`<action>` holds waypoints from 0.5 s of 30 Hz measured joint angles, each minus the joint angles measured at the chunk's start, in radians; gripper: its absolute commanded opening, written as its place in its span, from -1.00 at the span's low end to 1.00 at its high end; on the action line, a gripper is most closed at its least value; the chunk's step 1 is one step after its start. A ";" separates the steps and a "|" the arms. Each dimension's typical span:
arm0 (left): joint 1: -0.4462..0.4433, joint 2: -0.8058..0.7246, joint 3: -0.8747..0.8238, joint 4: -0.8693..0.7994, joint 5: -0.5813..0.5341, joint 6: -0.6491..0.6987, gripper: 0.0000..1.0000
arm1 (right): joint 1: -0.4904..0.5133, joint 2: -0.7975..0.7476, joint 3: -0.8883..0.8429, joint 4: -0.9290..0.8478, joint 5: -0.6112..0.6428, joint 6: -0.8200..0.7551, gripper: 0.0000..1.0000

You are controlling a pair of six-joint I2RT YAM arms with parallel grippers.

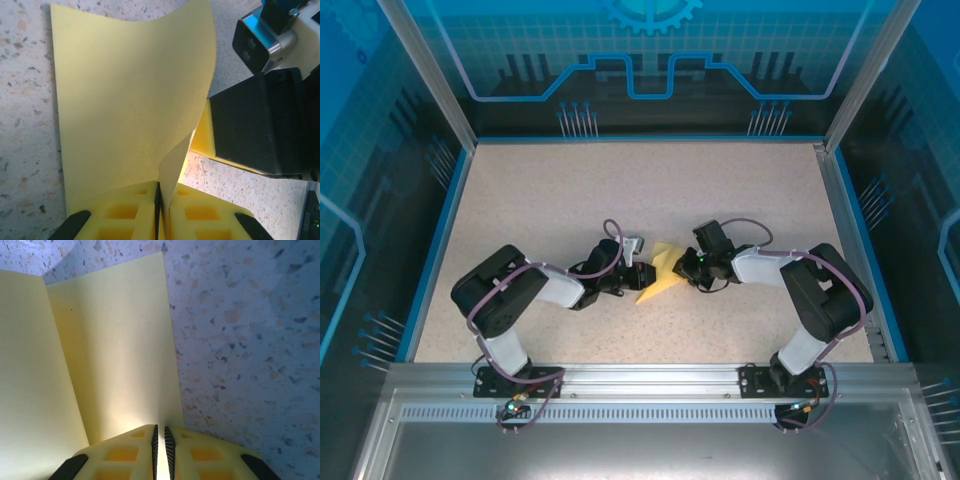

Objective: Fold a paper plane with a square sheet of paper (pick it up from the middle)
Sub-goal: Fourth fold the wing at the center of the table.

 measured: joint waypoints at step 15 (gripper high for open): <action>0.000 0.046 0.000 0.036 0.003 -0.074 -0.77 | -0.001 -0.033 0.007 -0.008 -0.015 -0.088 -0.58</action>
